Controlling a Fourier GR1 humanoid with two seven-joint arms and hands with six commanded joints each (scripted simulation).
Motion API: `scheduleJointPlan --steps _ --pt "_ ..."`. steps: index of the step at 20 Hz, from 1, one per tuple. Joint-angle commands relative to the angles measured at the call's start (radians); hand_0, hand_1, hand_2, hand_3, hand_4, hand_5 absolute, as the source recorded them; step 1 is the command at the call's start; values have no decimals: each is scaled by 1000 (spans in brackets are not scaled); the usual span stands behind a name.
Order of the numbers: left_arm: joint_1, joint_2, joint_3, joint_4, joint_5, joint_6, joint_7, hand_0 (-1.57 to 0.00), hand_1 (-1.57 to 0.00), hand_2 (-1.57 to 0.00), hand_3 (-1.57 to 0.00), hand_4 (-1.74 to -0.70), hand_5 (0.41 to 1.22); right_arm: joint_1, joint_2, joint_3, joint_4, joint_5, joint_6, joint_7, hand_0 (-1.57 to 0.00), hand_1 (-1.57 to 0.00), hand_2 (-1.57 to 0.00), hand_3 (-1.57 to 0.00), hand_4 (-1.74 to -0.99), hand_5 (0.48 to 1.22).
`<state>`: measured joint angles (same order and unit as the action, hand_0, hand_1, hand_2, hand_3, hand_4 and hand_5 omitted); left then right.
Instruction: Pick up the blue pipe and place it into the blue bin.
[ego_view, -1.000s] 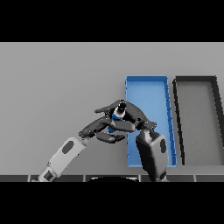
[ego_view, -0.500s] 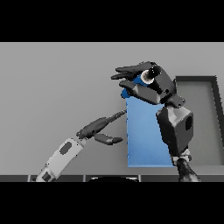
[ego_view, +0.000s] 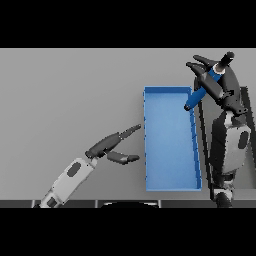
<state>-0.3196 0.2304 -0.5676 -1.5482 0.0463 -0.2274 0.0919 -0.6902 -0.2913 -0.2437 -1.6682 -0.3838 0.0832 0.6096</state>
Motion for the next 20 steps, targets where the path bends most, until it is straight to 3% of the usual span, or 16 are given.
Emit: scheduleJointPlan --steps 1,5,7,10,12,13,16,18,19,20 --pt "2 8 5 -9 7 -4 -10 1 1 1 1 -825 461 34 -2 1 -3 -7 -18 0 -1571 -1571 -1571 -1571 -1499 1221" --pt "20 22 -1 -30 9 -11 -23 1 1 1 1 -827 464 204 -25 49 6 -16 -92 0 -1571 -1571 -1571 -1571 -1499 1221" --pt "9 9 -4 -26 6 -3 2 1 1 1 1 -825 468 291 -23 86 4 -13 -140 0 -1571 -1571 -1571 -1571 -1499 1221" --pt "22 11 -10 -26 7 -7 -4 1 1 1 1 -829 470 406 -105 197 15 -76 -288 0 -1571 -1571 -1571 -1571 -1499 1221" --pt "12 10 -4 -17 7 -5 6 1 1 1 1 -826 470 468 -170 287 -1 -126 -354 0 -1571 -1571 -1571 -1080 -1586 1221" --pt "13 12 -2 -27 11 -2 5 1 1 1 1 -827 471 492 -199 330 -8 -148 -379 0 -1571 -1571 -1571 -1178 -1569 1221" --pt "15 2 -17 -27 -2 2 14 1 1 1 1 -826 475 530 -258 445 1 -196 -436 0 -1571 -1571 -1571 -693 -1653 1205" --pt "12 -1 -15 -29 3 3 23 1 1 1 1 -827 474 533 -327 541 7 -274 -524 0 -1571 -1571 -1571 -1009 -1583 1199" --pt "15 5 -14 -31 2 2 15 1 1 1 1 -829 474 531 -345 564 16 -317 -551 0 -1465 -1382 -1333 -807 -1534 1190" --pt "13 2 -16 -32 0 2 24 1 1 1 1 -830 476 529 -355 582 25 -347 -558 1 -1172 -1106 -1066 -646 -1477 1178"
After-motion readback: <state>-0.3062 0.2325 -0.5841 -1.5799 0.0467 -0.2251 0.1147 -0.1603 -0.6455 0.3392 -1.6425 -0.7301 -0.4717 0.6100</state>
